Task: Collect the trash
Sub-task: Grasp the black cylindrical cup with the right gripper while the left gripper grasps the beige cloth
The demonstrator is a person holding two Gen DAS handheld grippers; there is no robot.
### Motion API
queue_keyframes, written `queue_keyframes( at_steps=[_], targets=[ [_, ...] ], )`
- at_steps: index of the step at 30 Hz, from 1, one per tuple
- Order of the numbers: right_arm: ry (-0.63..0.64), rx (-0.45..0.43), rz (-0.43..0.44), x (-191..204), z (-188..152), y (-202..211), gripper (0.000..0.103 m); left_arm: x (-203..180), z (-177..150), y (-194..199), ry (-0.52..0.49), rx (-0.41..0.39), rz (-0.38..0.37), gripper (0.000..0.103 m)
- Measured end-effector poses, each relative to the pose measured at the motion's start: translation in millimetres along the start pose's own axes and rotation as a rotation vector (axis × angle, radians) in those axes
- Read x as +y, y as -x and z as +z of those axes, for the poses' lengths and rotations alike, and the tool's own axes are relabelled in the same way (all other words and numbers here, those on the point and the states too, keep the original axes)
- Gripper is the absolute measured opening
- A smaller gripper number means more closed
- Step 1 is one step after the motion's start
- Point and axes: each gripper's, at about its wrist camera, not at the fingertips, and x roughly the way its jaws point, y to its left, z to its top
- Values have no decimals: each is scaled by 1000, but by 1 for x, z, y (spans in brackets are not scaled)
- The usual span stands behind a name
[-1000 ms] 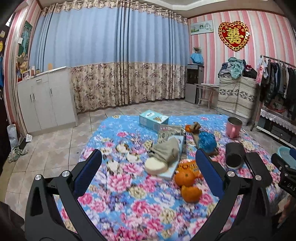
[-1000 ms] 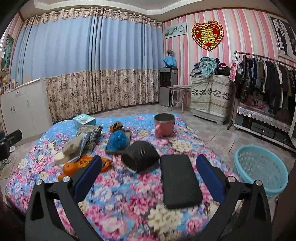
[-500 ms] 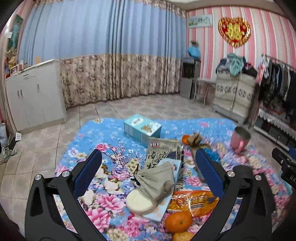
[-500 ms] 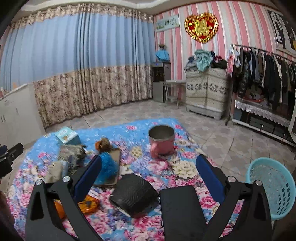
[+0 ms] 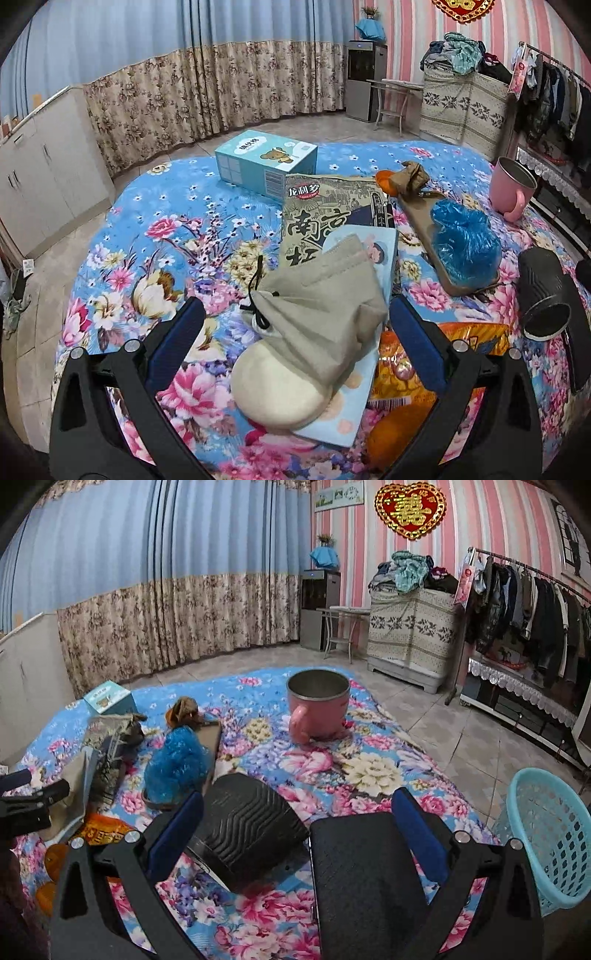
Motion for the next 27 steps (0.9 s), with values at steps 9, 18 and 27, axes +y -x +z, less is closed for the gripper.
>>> queue_keyframes(
  at_steps=[9, 18, 27],
  targets=[
    [-34, 74, 29, -2, -5, -11, 99, -3, -4, -15, 7, 53, -120, 62],
    [-47, 112, 85, 9, -9, -15, 99, -8, 0, 6, -51, 12, -155, 8],
    [-68, 179, 85, 20, -9, -34, 99, 7, 12, 30, -2, -54, -153, 8]
  ],
)
